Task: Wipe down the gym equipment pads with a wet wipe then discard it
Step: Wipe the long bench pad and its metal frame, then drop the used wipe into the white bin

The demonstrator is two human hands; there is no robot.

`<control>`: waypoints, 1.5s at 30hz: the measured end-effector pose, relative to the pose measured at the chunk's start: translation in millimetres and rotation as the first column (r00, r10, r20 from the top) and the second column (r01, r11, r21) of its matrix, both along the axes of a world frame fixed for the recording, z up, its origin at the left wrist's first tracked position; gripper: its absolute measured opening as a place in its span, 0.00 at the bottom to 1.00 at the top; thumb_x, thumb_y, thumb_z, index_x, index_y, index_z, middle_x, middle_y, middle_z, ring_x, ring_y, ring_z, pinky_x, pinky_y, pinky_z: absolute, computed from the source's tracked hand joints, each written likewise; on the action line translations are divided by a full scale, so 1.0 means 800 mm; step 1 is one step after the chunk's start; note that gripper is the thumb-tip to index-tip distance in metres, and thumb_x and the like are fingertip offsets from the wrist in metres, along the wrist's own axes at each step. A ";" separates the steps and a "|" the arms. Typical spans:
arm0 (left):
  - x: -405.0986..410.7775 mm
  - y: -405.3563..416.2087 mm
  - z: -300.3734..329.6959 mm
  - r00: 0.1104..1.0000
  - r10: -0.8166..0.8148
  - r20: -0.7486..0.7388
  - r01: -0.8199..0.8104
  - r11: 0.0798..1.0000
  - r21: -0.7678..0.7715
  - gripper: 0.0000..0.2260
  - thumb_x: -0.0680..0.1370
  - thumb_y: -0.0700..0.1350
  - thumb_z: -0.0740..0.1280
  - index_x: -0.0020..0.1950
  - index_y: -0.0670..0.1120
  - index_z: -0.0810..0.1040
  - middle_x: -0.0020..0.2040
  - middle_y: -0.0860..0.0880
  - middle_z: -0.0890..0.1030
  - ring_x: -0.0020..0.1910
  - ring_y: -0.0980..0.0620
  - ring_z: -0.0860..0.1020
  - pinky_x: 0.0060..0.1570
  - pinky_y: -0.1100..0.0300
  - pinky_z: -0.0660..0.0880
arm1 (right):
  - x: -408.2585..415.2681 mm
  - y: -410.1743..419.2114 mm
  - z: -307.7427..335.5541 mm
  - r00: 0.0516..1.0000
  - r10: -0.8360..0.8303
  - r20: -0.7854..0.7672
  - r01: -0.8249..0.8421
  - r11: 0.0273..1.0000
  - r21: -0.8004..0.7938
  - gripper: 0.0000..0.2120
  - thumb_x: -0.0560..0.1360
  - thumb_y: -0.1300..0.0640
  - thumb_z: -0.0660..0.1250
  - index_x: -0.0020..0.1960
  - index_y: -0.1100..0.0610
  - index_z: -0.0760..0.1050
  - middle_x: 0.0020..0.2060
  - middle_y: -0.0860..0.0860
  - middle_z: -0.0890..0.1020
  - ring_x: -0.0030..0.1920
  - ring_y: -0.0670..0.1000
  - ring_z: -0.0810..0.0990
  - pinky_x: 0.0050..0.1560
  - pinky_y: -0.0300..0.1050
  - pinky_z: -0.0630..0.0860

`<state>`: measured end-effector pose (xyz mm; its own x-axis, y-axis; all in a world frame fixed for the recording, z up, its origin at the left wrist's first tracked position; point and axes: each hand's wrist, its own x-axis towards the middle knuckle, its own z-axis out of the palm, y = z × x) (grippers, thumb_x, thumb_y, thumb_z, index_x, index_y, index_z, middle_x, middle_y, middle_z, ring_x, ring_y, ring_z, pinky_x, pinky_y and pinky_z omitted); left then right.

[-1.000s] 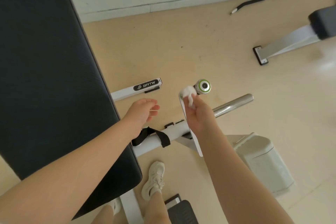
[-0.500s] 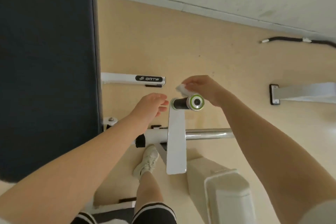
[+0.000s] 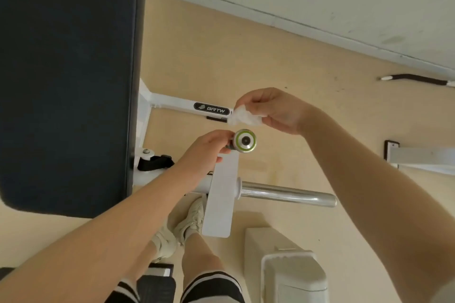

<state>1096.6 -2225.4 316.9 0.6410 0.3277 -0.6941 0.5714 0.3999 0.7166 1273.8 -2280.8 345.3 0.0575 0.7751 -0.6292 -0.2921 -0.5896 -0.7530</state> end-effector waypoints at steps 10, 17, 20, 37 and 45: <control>0.012 -0.034 0.050 0.731 -0.682 -0.007 0.318 0.332 0.888 0.25 0.74 0.51 0.56 0.68 0.42 0.68 0.65 0.43 0.71 0.66 0.43 0.66 0.65 0.56 0.60 | -0.096 -0.180 0.026 0.479 -0.878 -0.008 0.862 0.472 -0.185 0.08 0.76 0.68 0.61 0.47 0.56 0.73 0.38 0.53 0.76 0.37 0.48 0.75 0.30 0.35 0.76; 0.000 -0.126 0.087 0.434 -0.879 0.196 0.605 0.446 0.660 0.15 0.75 0.44 0.68 0.62 0.45 0.74 0.59 0.51 0.73 0.56 0.56 0.73 0.55 0.69 0.69 | -0.211 -0.247 0.069 0.294 -0.948 0.123 0.956 0.293 -0.026 0.02 0.75 0.68 0.64 0.46 0.63 0.73 0.35 0.53 0.76 0.34 0.48 0.77 0.41 0.38 0.77; -0.018 -0.164 0.095 0.416 -0.879 0.234 0.671 0.470 0.573 0.09 0.75 0.40 0.68 0.54 0.46 0.78 0.51 0.50 0.79 0.50 0.53 0.78 0.49 0.69 0.74 | -0.253 -0.267 0.079 0.141 -0.977 0.157 0.990 0.140 -0.019 0.03 0.74 0.68 0.65 0.44 0.62 0.75 0.35 0.54 0.78 0.35 0.48 0.77 0.37 0.35 0.77; -0.072 -0.498 0.035 -0.134 -0.991 0.006 0.957 -0.127 0.262 0.15 0.74 0.40 0.63 0.58 0.52 0.77 0.52 0.56 0.81 0.54 0.58 0.77 0.53 0.66 0.72 | -0.407 -0.571 -0.001 -0.290 -0.950 0.118 0.928 -0.309 -0.206 0.09 0.72 0.63 0.69 0.36 0.58 0.71 0.34 0.53 0.75 0.32 0.48 0.72 0.33 0.37 0.66; -0.109 -0.627 -0.149 0.397 -0.852 -0.341 0.899 0.436 -0.043 0.06 0.75 0.42 0.58 0.47 0.50 0.73 0.47 0.53 0.72 0.54 0.51 0.70 0.56 0.59 0.64 | -0.405 -0.725 -0.136 0.057 -0.848 0.527 0.947 -0.122 -0.299 0.07 0.68 0.64 0.69 0.38 0.54 0.74 0.31 0.46 0.74 0.33 0.48 0.72 0.33 0.38 0.67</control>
<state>1009.4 -2726.8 197.4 0.4205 -0.2022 -0.8845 0.7194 -0.5197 0.4608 949.9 -2860.4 236.3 0.5372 -0.4679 -0.7018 -0.8138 -0.0686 -0.5771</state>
